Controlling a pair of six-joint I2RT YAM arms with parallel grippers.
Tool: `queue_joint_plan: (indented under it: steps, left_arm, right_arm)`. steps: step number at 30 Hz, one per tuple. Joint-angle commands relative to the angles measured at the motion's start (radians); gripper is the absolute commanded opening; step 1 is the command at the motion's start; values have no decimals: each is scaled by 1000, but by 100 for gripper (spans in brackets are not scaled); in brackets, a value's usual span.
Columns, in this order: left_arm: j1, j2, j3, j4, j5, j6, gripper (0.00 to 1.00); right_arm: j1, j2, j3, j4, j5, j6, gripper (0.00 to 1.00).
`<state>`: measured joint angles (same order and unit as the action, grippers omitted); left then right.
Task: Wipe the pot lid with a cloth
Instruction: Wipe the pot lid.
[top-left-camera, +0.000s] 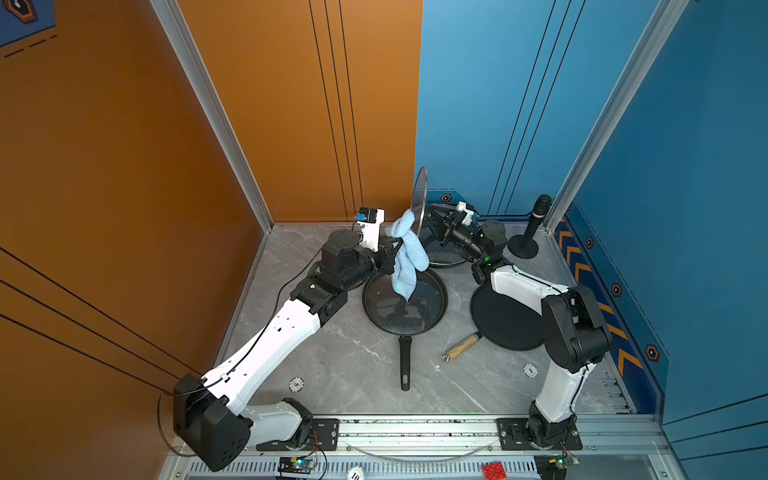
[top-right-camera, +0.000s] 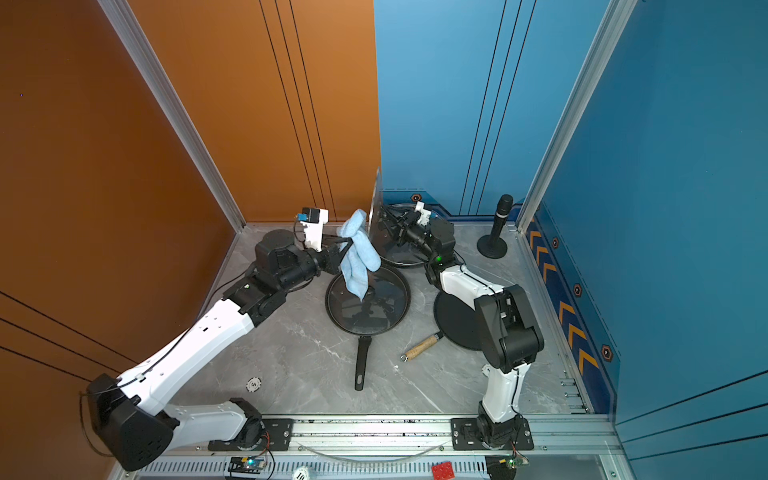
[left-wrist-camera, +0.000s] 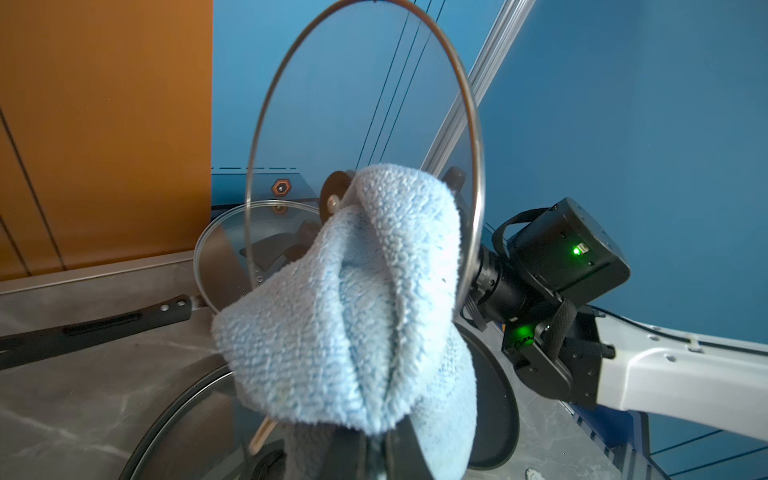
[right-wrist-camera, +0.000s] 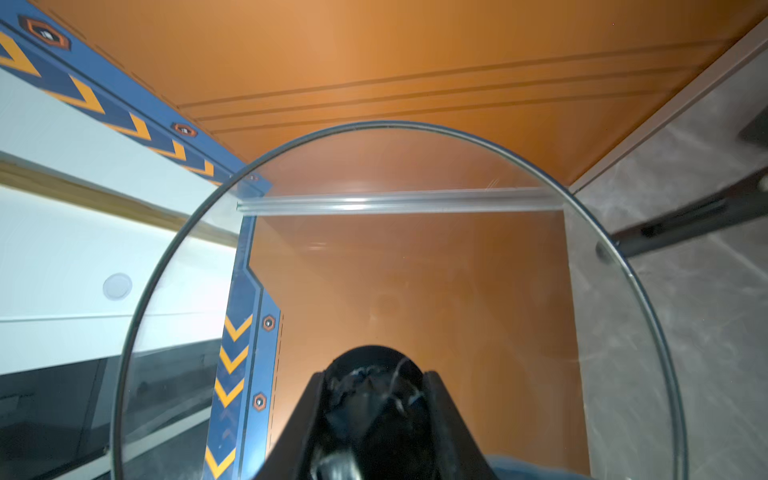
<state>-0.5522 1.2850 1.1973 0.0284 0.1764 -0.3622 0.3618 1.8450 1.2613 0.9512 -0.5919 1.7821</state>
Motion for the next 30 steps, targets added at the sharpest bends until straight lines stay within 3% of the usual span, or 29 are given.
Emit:
queue_joint_plan:
  steps: [1, 11, 20, 26, 30]
  left_arm:
    - [31, -5, 48, 85, 64, 7, 0]
    - [113, -39, 97, 59, 145, 6, 0]
    - [-51, 116, 283, 122, 235, 49, 0]
    - [27, 173, 283, 362, 226, -79, 0]
    - [109, 204, 244, 426, 109, -126, 0]
  right_arm:
    - [-1, -68, 70, 120, -67, 4, 12]
    - [-6, -77, 97, 99, -204, -16, 12]
    - [7, 7, 164, 267, -230, 110, 12]
    - [32, 18, 188, 292, -256, 129, 11]
    - [41, -4, 175, 314, -253, 126, 10]
